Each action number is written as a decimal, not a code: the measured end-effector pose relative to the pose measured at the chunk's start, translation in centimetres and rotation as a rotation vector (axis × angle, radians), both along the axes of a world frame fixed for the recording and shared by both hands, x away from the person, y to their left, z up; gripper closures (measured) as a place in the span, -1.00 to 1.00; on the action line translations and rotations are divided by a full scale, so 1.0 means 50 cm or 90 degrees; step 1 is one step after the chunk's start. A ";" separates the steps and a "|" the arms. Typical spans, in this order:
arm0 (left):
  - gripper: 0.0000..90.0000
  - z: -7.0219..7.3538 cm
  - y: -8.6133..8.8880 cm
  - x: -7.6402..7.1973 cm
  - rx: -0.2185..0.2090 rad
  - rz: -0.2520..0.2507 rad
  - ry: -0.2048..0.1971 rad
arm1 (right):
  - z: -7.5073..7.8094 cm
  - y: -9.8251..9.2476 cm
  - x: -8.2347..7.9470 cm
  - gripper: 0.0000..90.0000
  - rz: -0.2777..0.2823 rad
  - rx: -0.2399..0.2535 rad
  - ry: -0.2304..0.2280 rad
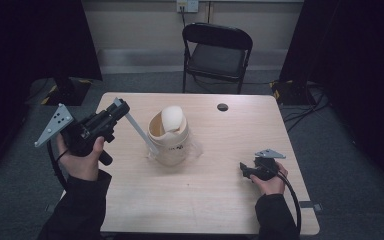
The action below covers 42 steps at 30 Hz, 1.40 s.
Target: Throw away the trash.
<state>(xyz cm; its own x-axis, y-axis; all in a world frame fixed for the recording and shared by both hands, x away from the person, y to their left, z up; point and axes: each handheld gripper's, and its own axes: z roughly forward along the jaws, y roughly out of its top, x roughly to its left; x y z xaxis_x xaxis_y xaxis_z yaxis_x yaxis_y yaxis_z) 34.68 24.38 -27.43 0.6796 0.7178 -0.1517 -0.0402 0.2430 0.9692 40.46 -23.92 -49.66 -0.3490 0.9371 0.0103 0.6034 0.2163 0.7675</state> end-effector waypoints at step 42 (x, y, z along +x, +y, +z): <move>0.76 -0.069 -0.046 0.165 0.054 0.082 0.015 | -0.004 0.000 0.003 -0.38 -0.002 -0.019 0.009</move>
<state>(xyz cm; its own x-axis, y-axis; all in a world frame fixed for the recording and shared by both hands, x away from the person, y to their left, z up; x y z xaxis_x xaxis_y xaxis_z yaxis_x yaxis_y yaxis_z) 42.93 22.10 -30.86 0.5776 0.8100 -0.1014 -0.0433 0.1545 0.9870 40.59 -23.91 -49.89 -0.3459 0.9382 -0.0126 0.6154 0.2370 0.7518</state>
